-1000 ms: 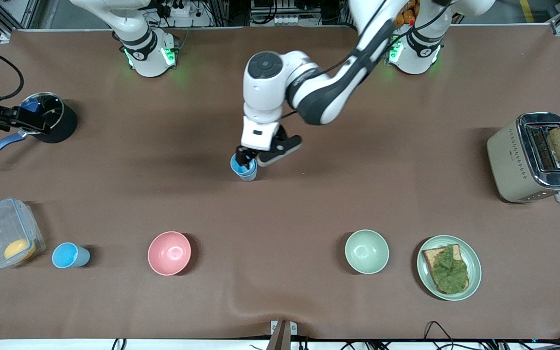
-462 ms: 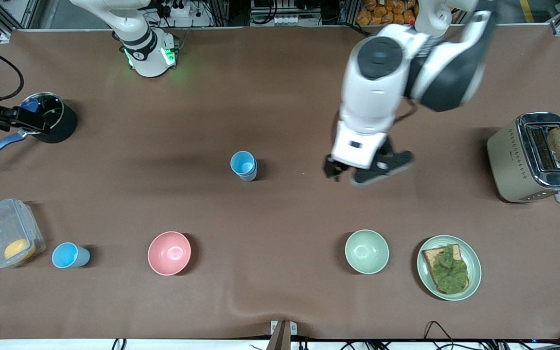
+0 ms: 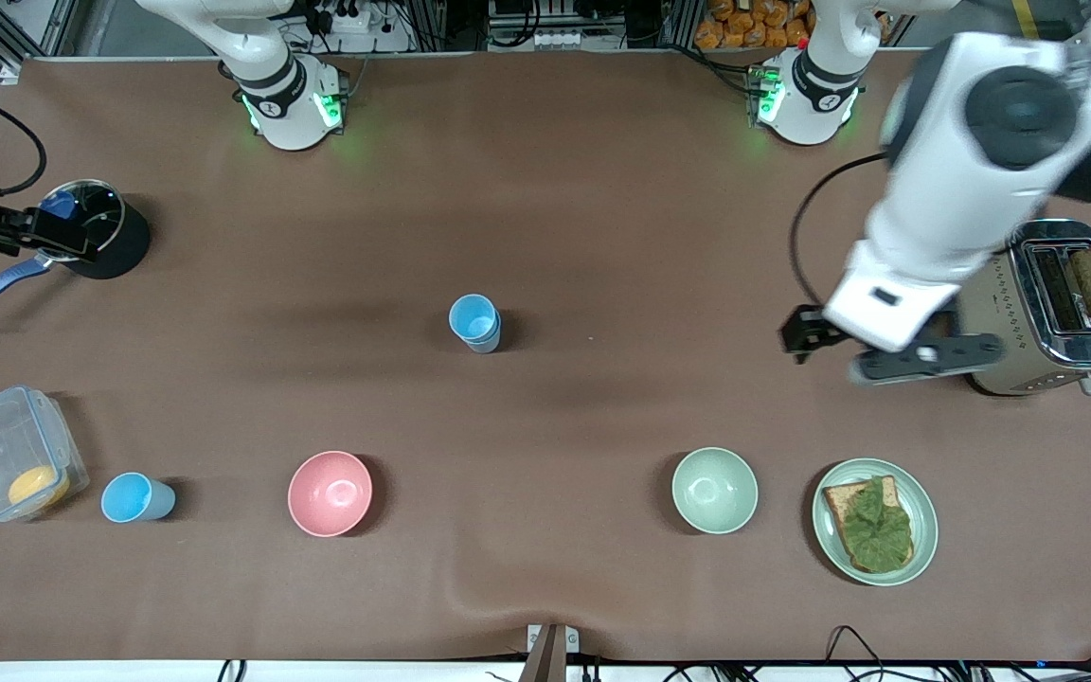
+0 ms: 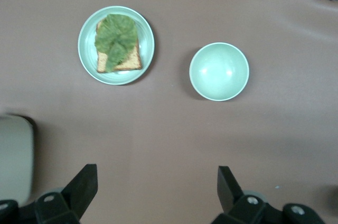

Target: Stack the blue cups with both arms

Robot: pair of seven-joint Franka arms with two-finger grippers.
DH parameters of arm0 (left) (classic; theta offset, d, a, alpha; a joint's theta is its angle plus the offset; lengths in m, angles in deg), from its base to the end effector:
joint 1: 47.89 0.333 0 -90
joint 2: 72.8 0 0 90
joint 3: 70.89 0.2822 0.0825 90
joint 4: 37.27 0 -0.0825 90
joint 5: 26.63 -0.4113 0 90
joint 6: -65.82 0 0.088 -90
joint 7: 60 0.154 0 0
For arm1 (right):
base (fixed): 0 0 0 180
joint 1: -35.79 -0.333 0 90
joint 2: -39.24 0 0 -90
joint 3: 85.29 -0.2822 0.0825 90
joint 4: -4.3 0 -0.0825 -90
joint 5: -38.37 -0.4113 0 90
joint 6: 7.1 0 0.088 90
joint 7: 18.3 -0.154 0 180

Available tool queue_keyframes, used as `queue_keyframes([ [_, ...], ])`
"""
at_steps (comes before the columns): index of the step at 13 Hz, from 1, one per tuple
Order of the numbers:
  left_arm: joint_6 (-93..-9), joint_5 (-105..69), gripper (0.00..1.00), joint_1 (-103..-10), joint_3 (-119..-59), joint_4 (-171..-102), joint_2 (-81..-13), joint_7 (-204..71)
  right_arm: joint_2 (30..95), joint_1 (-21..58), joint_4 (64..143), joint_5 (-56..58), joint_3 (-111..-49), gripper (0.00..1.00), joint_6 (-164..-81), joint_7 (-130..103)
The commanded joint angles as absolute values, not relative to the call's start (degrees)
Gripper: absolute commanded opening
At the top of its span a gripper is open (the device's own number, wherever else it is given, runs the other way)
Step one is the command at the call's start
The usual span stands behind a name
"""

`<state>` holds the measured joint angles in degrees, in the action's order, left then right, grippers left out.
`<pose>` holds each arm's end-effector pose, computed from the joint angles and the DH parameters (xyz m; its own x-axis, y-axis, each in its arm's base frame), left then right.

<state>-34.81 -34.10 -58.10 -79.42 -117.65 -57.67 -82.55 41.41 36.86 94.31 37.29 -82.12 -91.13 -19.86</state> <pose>0.6446 -0.1904 0.4832 0.9915 0.0519 0.1192 0.0581 -0.9971 -0.0490 0.5712 -0.0389 0.5138 0.9849 -0.0986 -0.1421 -0.1014 -0.9948 -0.0129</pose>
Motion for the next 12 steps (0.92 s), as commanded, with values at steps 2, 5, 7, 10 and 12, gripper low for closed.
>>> queue_keyframes([
  [2,-30.3,-31.5,1.0,-51.8,-80.0,-119.5,-62.1,-70.1,41.0,38.3,94.9,37.9,-83.2,1.0,-91.1,-18.9],
  [5,-27.9,-31.1,1.0,-51.2,-78.4,-121.7,-66.4,-63.8,41.0,38.3,94.9,37.9,-83.2,1.0,-91.0,-18.9],
  [7,-27.8,-30.4,1.0,-51.1,-77.1,-123.7,-69.1,-60.7,41.0,38.4,94.9,37.9,-83.2,1.0,-91.0,-18.9],
  [10,-27.7,-28.7,1.0,-50.6,-74.2,-123.7,-69.5,-57.3,41.0,38.5,94.9,37.9,-83.2,1.0,-91.0,-18.9],
  [12,-27.7,-28.7,1.0,-50.7,-72.6,-123.3,-69.6,-57.3,41.0,38.5,94.9,37.9,-83.2,1.0,-91.0,-18.9],
])
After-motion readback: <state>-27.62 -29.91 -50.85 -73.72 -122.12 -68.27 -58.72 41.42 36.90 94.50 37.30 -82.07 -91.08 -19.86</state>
